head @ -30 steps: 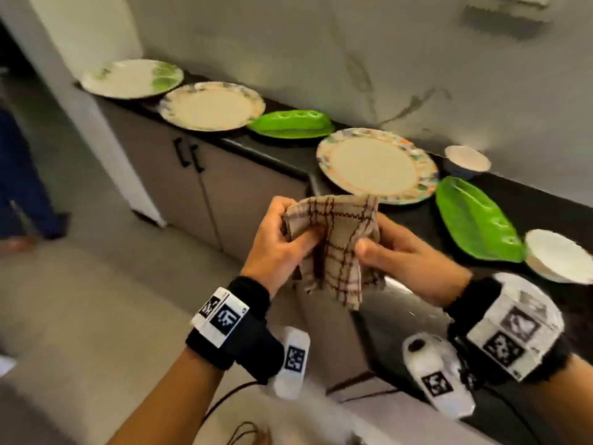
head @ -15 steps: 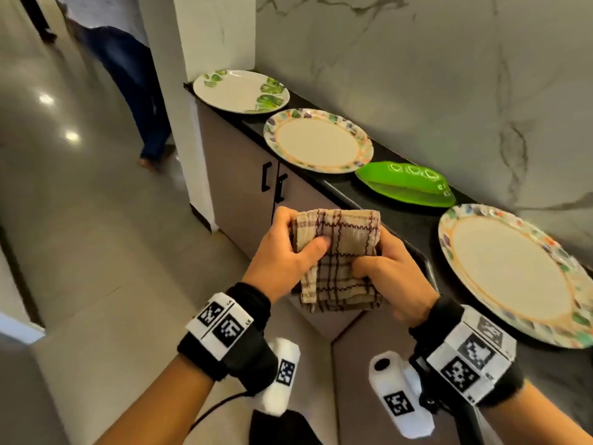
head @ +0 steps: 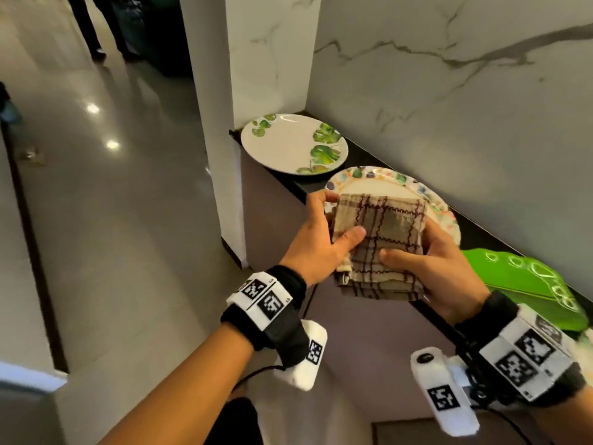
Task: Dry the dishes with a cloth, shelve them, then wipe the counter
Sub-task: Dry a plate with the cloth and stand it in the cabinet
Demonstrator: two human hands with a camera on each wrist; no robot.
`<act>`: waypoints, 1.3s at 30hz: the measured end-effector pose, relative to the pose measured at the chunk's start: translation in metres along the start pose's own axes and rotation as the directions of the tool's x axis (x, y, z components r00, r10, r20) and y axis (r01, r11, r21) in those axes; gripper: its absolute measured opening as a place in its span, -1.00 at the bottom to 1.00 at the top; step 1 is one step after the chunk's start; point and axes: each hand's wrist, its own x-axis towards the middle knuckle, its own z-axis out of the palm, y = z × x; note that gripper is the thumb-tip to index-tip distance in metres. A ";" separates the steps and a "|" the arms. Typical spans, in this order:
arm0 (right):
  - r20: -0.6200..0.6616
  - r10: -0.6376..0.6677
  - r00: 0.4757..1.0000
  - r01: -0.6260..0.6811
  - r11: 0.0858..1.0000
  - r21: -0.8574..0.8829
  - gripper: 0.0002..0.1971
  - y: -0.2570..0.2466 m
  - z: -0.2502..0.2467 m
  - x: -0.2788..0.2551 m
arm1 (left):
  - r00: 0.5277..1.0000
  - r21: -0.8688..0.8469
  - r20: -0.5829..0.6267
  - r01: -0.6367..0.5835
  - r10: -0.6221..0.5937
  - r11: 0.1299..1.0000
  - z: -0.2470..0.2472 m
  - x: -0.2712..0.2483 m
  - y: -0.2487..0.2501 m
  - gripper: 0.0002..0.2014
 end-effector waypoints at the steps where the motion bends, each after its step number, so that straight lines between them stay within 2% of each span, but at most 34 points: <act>1: -0.053 -0.006 0.999 0.005 1.000 -0.026 -0.52 -0.002 0.004 0.015 | 1.000 0.014 -0.002 -0.008 0.008 1.000 -0.010 0.018 -0.005 -0.63; 3: -0.141 -0.025 0.990 0.017 0.998 -0.061 -0.56 -0.005 0.012 0.047 | 0.997 0.054 -0.063 0.041 -0.038 0.998 -0.042 0.069 -0.030 -0.70; 5: -0.246 -0.047 0.968 0.034 0.998 -0.059 -0.57 -0.008 0.021 0.077 | 0.969 0.078 -0.142 0.216 -0.203 0.973 -0.081 0.126 -0.063 -0.60; 7: -0.338 -0.049 0.940 0.051 0.999 -0.003 -0.59 -0.014 0.033 0.104 | 0.903 0.139 -0.228 0.401 -0.365 0.906 -0.122 0.176 -0.100 -0.48; 9: -0.391 -0.043 0.919 0.049 0.999 0.006 -0.61 -0.019 0.044 0.128 | 0.834 0.148 -0.274 0.528 -0.479 0.836 -0.149 0.210 -0.131 -0.36; 11: -0.461 -0.052 0.886 0.046 0.999 -0.023 -0.59 -0.019 0.055 0.154 | 0.771 0.142 -0.260 0.626 -0.581 0.767 -0.168 0.241 -0.149 -0.24; 13: -0.500 -0.103 0.860 0.066 0.994 -0.092 -0.52 -0.016 0.070 0.178 | 0.725 0.080 -0.201 0.682 -0.659 0.727 -0.180 0.265 -0.160 -0.34; 15: -0.497 -0.137 0.857 0.067 0.985 -0.156 -0.43 -0.011 0.083 0.196 | 0.700 0.026 -0.150 0.709 -0.698 0.705 -0.186 0.282 -0.166 -0.48; 16: -0.490 -0.146 0.859 0.059 0.980 -0.188 -0.43 -0.009 0.088 0.201 | 0.700 -0.005 -0.138 0.707 -0.701 0.707 -0.188 0.288 -0.168 -0.58; 18: -0.476 -0.163 0.864 0.042 0.966 -0.255 -0.57 -0.005 0.094 0.213 | 0.720 -0.105 -0.154 0.669 -0.677 0.735 -0.190 0.298 -0.175 -0.78; 19: -0.475 -0.170 0.863 0.035 0.960 -0.279 -0.63 -0.003 0.093 0.220 | 0.727 -0.167 -0.173 0.643 -0.664 0.748 -0.192 0.299 -0.176 -0.81; 21: -0.504 -0.174 0.846 0.025 0.957 -0.289 -0.67 -0.002 0.089 0.235 | 0.740 -0.251 -0.269 0.564 -0.617 0.787 -0.200 0.296 -0.175 -0.77; 24: -0.563 -0.187 0.805 0.029 0.960 -0.278 -0.62 -0.002 0.085 0.266 | 0.742 -0.341 -0.391 0.433 -0.545 0.834 -0.210 0.275 -0.155 -0.59; 27: -0.554 -0.237 0.798 0.014 0.926 -0.377 -0.59 -0.007 0.091 0.307 | 0.760 -0.375 -0.440 0.329 -0.479 0.867 -0.223 0.251 -0.127 -0.53; 29: -0.555 -0.256 0.792 -0.040 0.884 -0.465 -0.54 -0.008 0.096 0.340 | 0.790 -0.369 -0.433 0.285 -0.435 0.885 -0.227 0.241 -0.111 -0.53; 32: -0.436 -0.180 0.882 -0.126 0.801 -0.585 -0.40 0.005 0.113 0.398 | 0.814 -0.351 -0.429 0.250 -0.392 0.902 -0.231 0.236 -0.097 -0.55; 34: -0.361 -0.081 0.929 -0.221 0.660 -0.718 -0.37 0.018 0.130 0.421 | 0.830 -0.305 -0.429 0.240 -0.358 0.922 -0.231 0.238 -0.092 -0.58; 36: -0.320 -0.050 0.946 -0.247 0.529 -0.812 -0.32 0.025 0.149 0.432 | 0.835 -0.267 -0.443 0.225 -0.326 0.937 -0.234 0.239 -0.090 -0.60; 37: -0.289 -0.052 0.956 -0.222 0.518 -0.826 -0.31 0.026 0.158 0.435 | 0.836 -0.255 -0.447 0.222 -0.318 0.941 -0.237 0.239 -0.091 -0.61; 39: -0.189 -0.050 0.981 -0.130 0.555 -0.821 -0.31 0.022 0.171 0.440 | 0.841 -0.236 -0.442 0.226 -0.311 0.945 -0.240 0.238 -0.091 -0.63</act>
